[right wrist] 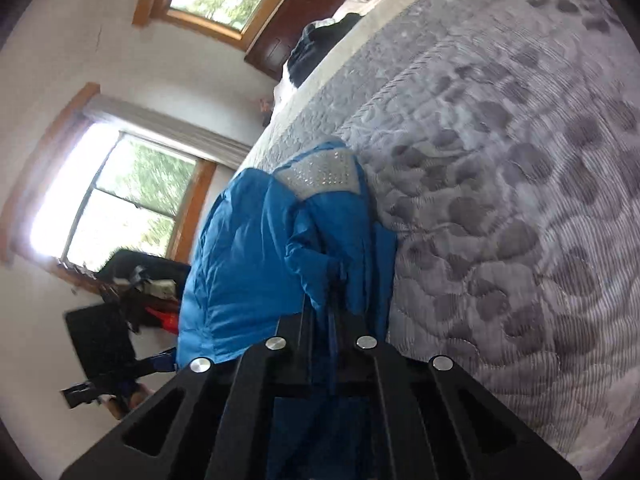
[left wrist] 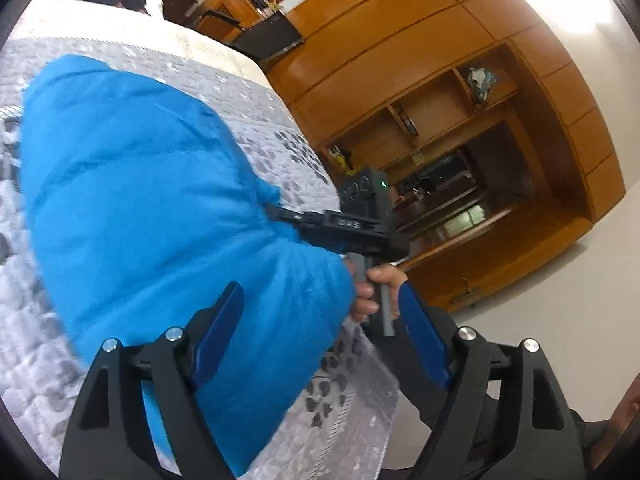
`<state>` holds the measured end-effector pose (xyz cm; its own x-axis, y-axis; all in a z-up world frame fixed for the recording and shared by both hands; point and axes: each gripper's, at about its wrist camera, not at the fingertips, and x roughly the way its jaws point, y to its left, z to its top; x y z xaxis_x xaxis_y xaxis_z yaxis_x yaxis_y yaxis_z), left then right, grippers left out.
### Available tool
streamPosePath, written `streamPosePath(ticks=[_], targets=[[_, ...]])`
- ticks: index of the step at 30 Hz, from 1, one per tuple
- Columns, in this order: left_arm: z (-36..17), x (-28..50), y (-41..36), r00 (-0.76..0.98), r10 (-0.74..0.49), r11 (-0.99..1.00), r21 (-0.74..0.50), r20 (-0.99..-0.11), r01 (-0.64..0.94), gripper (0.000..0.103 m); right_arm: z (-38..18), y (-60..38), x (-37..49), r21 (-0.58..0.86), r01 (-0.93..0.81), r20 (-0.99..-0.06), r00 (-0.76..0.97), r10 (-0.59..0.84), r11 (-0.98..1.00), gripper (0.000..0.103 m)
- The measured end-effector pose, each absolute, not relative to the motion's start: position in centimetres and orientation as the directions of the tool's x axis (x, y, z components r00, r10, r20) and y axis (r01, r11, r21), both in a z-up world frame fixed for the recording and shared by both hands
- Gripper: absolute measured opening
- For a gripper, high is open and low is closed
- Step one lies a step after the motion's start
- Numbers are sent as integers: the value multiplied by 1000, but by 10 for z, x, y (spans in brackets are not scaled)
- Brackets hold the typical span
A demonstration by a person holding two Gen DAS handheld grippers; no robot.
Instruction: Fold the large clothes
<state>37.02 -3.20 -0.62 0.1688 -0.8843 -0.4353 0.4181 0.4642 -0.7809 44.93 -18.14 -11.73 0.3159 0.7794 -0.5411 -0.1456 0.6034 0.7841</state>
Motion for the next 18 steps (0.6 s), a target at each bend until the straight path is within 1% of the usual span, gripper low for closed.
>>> streamPosePath(ticks=[1,2,3,5,6,8,9,11,13,14,15,16,18], targets=[[-8,368,-40,160,-877,474,-767,-453,432,78,-114,-179,449,771,-161,-551,315,773,616,6],[-11,370,-44,155,-870,486,-759,-468,433,78,-109,-178,450,761,-172,-559,316,767,626,10],[-15,372,-48,149,-860,501,-751,-488,430,78,-102,-180,451,745,-178,-573,320,754,642,17],[-21,373,-50,139,-849,517,-745,-510,421,79,-74,-189,454,709,-182,-584,389,712,681,33],[-22,373,-51,133,-846,520,-745,-516,418,79,-58,-191,457,708,-200,-563,420,712,677,33],[-23,373,-50,128,-843,524,-741,-523,419,79,-41,-185,461,710,-244,-537,420,732,660,33],[-23,372,-50,127,-840,527,-739,-527,419,79,-33,-173,463,693,-289,-535,408,740,660,33],[-23,374,-51,129,-833,538,-732,-538,418,79,-33,-152,471,691,-333,-544,345,765,642,33],[-22,373,-54,132,-822,552,-720,-554,420,80,-50,-135,481,687,-346,-575,279,769,639,29],[-23,373,-55,135,-815,561,-710,-563,426,80,-59,-131,486,674,-345,-599,264,756,654,18],[-23,372,-55,138,-811,566,-701,-569,433,80,-70,-130,489,659,-338,-622,257,740,671,0],[-24,372,-56,141,-807,569,-692,-573,444,79,-86,-133,492,654,-326,-635,254,730,683,0],[-25,371,-59,149,-801,575,-674,-580,465,79,-113,-143,493,709,-315,-584,239,776,631,0]])
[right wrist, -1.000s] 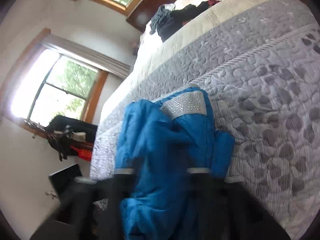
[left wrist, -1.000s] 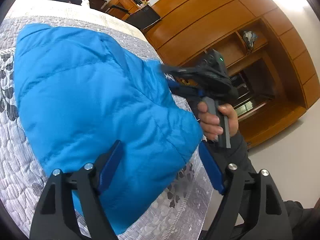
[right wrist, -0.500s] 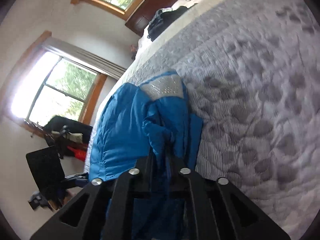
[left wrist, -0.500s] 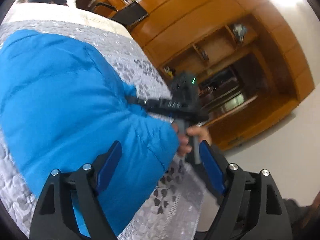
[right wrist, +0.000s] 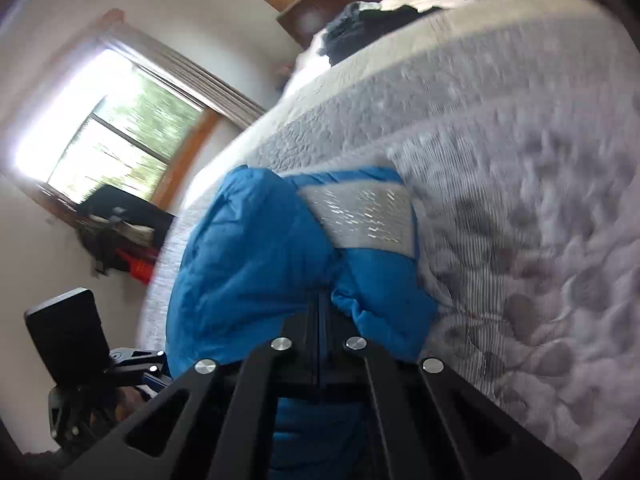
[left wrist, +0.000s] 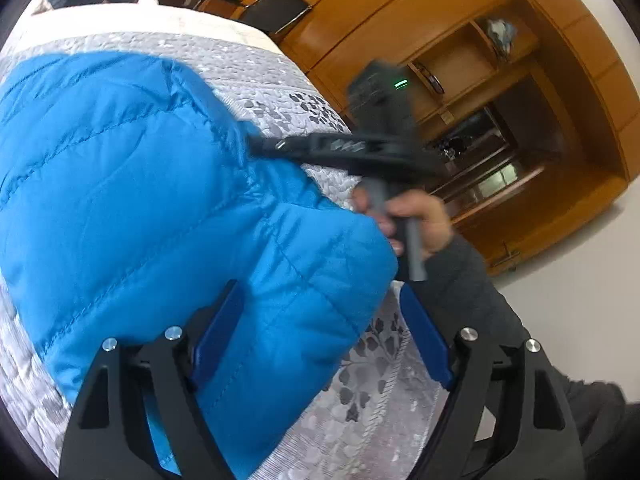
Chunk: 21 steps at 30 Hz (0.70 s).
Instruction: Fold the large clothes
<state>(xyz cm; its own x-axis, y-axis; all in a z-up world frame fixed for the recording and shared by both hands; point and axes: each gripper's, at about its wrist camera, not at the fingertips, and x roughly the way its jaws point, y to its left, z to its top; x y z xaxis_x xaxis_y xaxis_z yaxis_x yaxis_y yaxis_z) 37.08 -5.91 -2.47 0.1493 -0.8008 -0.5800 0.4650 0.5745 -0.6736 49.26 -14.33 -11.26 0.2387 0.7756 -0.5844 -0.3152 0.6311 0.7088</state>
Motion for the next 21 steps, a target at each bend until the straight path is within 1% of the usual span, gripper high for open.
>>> streamPosePath(ticks=[2,4,5,6,7,9,11,12,14,15,17,19,21], targets=[[-23,369,-62,162,-785,593,-651,-598,474,79,-131,-148,489,745,-312,-536,246,808,590,0],[-17,367,-57,157,-801,578,-677,-578,455,79,-127,-147,487,733,-314,-544,262,797,604,0],[-12,364,-50,160,-814,564,-695,-558,446,79,-117,-147,484,706,-322,-567,278,775,631,0],[-6,360,-43,174,-826,551,-706,-535,445,80,-101,-149,476,682,-339,-574,299,762,647,3],[0,354,-36,183,-838,537,-713,-515,451,82,-85,-150,466,681,-358,-555,316,769,638,3],[4,341,-27,189,-851,517,-722,-489,459,83,-44,-153,436,658,-446,-504,338,795,607,4],[-1,332,-20,184,-862,502,-738,-473,452,83,-23,-148,411,630,-513,-500,306,810,583,3],[-5,329,-18,188,-860,504,-739,-474,447,83,-21,-142,400,610,-540,-518,282,807,580,4],[-15,329,-13,195,-862,504,-755,-467,419,83,-30,-132,384,577,-566,-571,237,786,590,4],[-19,330,-11,201,-859,510,-758,-470,407,83,-41,-132,382,563,-554,-598,239,765,613,0],[-28,332,-12,193,-859,510,-767,-474,389,82,-65,-142,384,596,-510,-603,226,765,621,0],[-38,333,-16,182,-853,519,-763,-489,385,77,-85,-140,383,604,-489,-614,217,759,629,0],[-42,333,-18,189,-843,536,-749,-504,391,76,-102,-139,382,614,-476,-607,226,762,630,0]])
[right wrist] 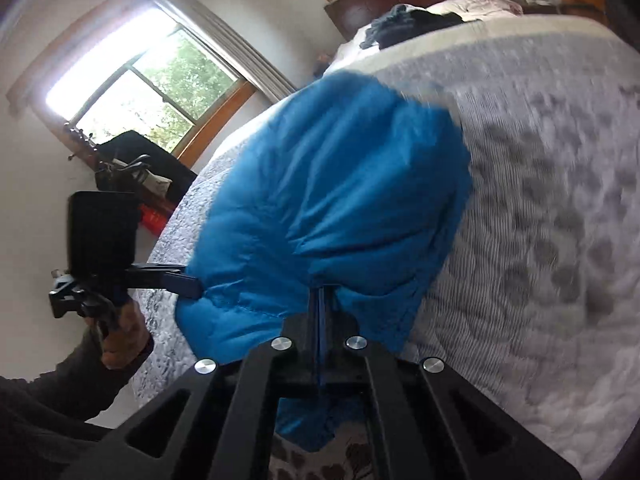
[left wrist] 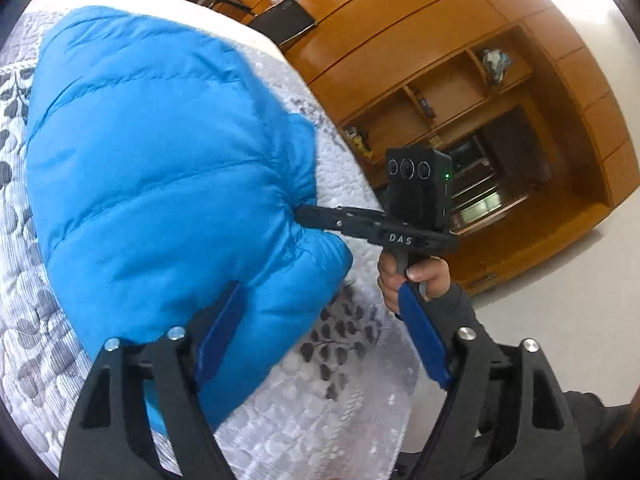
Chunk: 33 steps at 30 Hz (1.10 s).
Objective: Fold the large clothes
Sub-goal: 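Fold the held cuff over the jacket with the right tool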
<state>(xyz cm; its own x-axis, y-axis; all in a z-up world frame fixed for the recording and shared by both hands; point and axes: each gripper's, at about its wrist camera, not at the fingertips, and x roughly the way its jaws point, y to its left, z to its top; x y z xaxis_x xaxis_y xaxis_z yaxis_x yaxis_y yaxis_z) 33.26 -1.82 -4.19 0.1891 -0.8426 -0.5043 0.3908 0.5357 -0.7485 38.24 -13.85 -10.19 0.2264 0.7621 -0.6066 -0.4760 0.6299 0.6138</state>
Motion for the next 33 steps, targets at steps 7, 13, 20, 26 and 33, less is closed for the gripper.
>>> streamPosePath(ticks=[7,13,20,26,33], targets=[[-44,329,-9,220,-819,574,-737,-530,357,72,-116,-138,390,660,-455,-574,207,792,597,0],[-4,306,4,273,-857,516,-741,-438,429,89,-21,-130,419,588,-545,-544,281,791,598,4],[-32,318,15,252,-855,516,-791,-453,329,90,-55,-78,507,606,-449,-644,207,736,657,3],[-36,320,23,230,-890,452,-829,-394,329,90,-116,-91,514,663,-366,-646,163,746,653,0],[-33,304,81,377,-816,545,-801,-439,246,100,-47,-138,489,692,-379,-561,253,789,614,39]])
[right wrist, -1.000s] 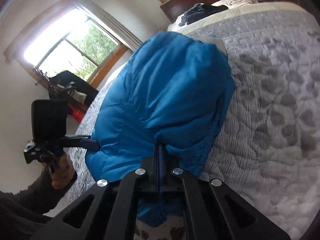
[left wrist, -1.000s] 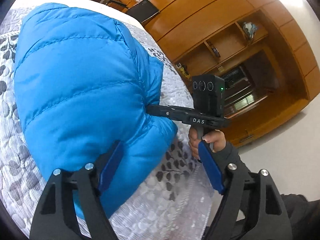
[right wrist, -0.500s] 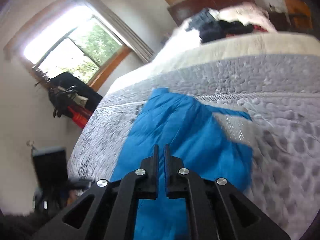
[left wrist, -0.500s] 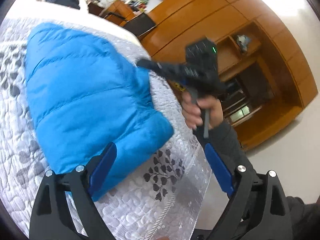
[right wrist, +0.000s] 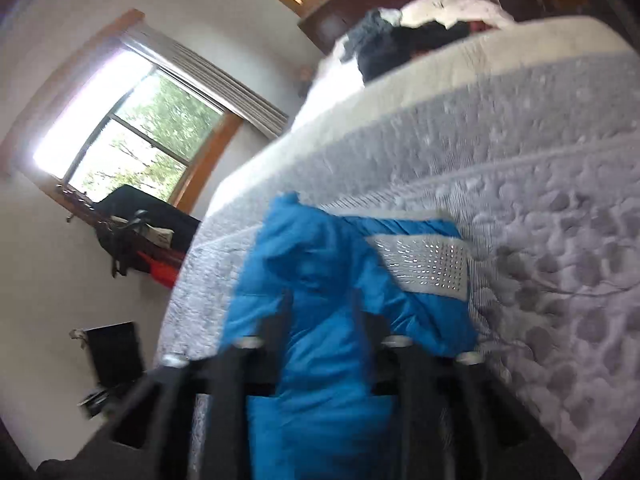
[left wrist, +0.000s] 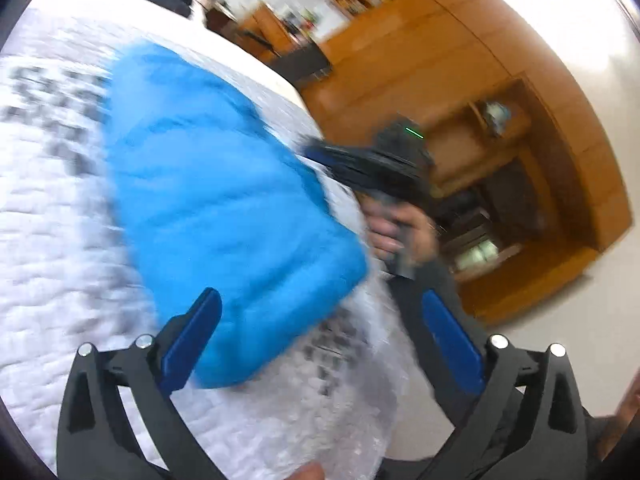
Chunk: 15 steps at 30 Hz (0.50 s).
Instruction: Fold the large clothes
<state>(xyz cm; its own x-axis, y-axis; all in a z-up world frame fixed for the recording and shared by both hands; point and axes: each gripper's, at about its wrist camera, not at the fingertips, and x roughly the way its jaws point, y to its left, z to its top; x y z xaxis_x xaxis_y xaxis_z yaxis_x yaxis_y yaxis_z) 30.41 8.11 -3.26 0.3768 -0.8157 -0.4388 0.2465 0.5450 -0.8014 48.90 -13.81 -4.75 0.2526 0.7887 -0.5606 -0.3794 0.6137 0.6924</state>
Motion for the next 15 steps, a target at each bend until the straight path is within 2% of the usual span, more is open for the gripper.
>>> streamPosePath(ticks=[4,5,6,7,10,11,12,13,14,15], targets=[[-63,307,95,365,-808,530,-841,-462,110,100,-61,-147,484,661,-348,-619,247,745,665,38],[-69,307,95,357,-815,520,-848,-457,101,100,-73,-152,486,656,-318,-640,246,728,684,25],[-73,307,93,347,-823,507,-857,-449,93,100,-92,-156,488,644,-287,-673,229,704,709,4],[-81,308,92,335,-834,488,-869,-439,76,100,-100,-152,489,637,-272,-688,222,691,721,0],[-96,310,87,301,-846,469,-883,-440,28,100,-106,-165,489,713,-227,-628,213,748,663,1],[-100,311,86,294,-852,457,-889,-434,12,100,-100,-174,489,749,-226,-584,220,782,623,18],[-102,312,84,289,-858,446,-895,-425,6,100,-89,-186,488,790,-235,-519,237,821,567,67],[-105,315,83,289,-860,441,-898,-422,1,100,-82,-194,489,794,-233,-505,261,823,561,94],[-107,316,82,291,-859,440,-898,-421,-2,100,-78,-200,490,791,-230,-505,278,817,567,99],[-108,318,80,292,-860,437,-900,-419,-7,100,-80,-203,492,800,-223,-503,258,825,557,100]])
